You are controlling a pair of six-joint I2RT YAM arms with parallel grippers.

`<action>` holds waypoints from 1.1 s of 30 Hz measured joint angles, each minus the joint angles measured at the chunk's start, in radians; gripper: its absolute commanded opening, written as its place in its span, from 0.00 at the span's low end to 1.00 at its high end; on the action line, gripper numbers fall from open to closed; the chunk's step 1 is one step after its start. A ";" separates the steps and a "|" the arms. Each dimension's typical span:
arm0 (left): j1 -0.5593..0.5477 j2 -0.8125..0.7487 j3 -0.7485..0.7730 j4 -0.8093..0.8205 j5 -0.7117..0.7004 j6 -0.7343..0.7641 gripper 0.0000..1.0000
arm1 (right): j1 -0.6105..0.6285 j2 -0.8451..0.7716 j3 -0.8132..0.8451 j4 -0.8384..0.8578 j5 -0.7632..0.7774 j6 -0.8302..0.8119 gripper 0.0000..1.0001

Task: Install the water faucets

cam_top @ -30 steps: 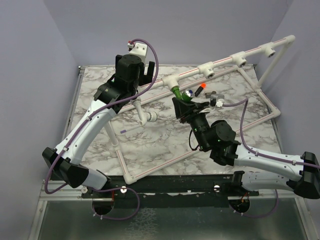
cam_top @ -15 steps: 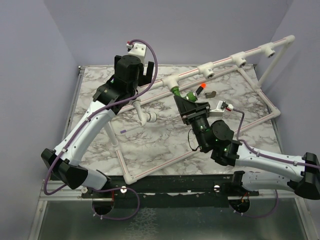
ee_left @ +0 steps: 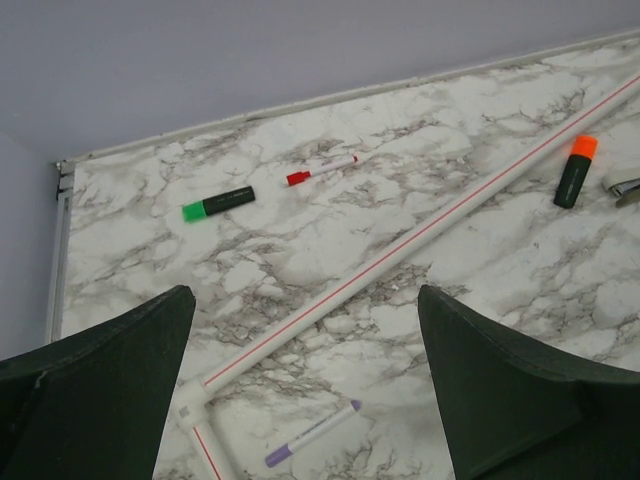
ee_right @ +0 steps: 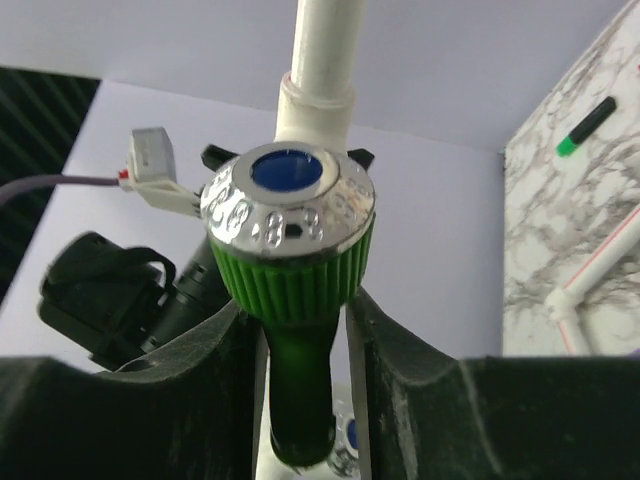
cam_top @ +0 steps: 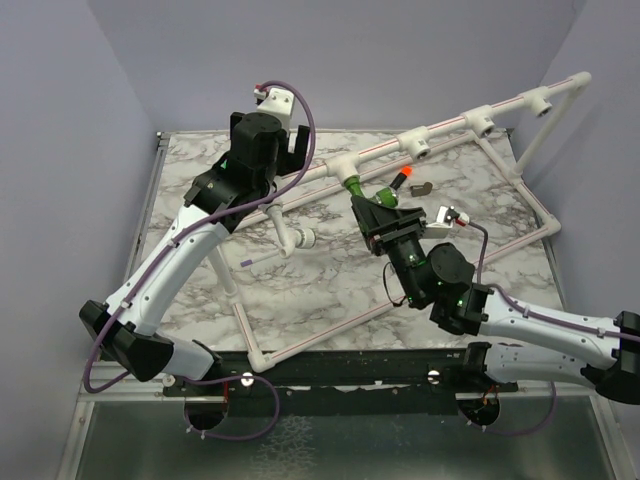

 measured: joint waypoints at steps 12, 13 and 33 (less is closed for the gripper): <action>0.002 0.000 0.000 0.007 -0.007 0.000 0.94 | 0.008 -0.064 0.003 -0.153 -0.043 -0.200 0.70; 0.002 0.000 0.000 0.007 -0.007 0.000 0.94 | 0.008 -0.077 0.004 -0.169 -0.045 -0.222 0.70; 0.002 0.000 0.000 0.007 -0.008 0.000 0.94 | 0.008 -0.305 0.238 -0.549 -0.099 -1.123 0.72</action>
